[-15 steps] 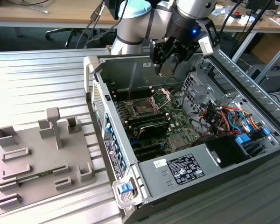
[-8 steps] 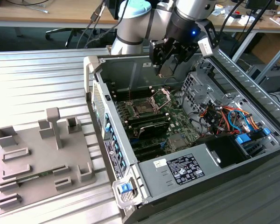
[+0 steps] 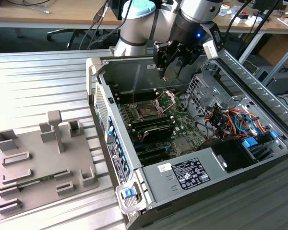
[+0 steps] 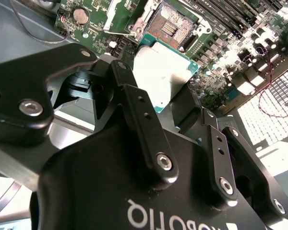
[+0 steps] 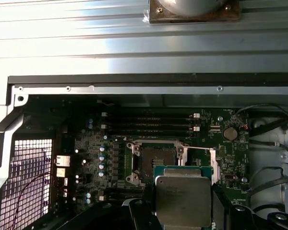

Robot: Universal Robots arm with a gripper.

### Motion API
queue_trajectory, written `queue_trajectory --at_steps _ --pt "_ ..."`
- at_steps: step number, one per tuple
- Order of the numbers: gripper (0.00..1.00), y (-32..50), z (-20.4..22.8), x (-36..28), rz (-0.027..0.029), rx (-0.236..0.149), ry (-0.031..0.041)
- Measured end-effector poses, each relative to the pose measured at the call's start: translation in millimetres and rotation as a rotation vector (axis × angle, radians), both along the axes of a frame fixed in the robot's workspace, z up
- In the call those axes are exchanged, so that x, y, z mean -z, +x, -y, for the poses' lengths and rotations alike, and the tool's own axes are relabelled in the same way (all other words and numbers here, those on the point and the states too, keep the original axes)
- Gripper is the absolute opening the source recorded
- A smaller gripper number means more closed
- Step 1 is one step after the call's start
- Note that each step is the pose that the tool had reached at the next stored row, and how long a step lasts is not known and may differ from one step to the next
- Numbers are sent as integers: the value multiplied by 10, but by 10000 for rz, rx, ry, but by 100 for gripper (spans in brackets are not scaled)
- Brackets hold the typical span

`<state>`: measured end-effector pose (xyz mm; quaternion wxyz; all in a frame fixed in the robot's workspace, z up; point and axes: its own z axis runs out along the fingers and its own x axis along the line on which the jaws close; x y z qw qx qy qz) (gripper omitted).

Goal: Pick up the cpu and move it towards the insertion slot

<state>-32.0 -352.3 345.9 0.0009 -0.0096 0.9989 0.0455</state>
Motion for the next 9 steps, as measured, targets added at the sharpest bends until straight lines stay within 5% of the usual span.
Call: queue_trajectory --at_steps 9 --pt "55 0 0 28 0 -1 1"
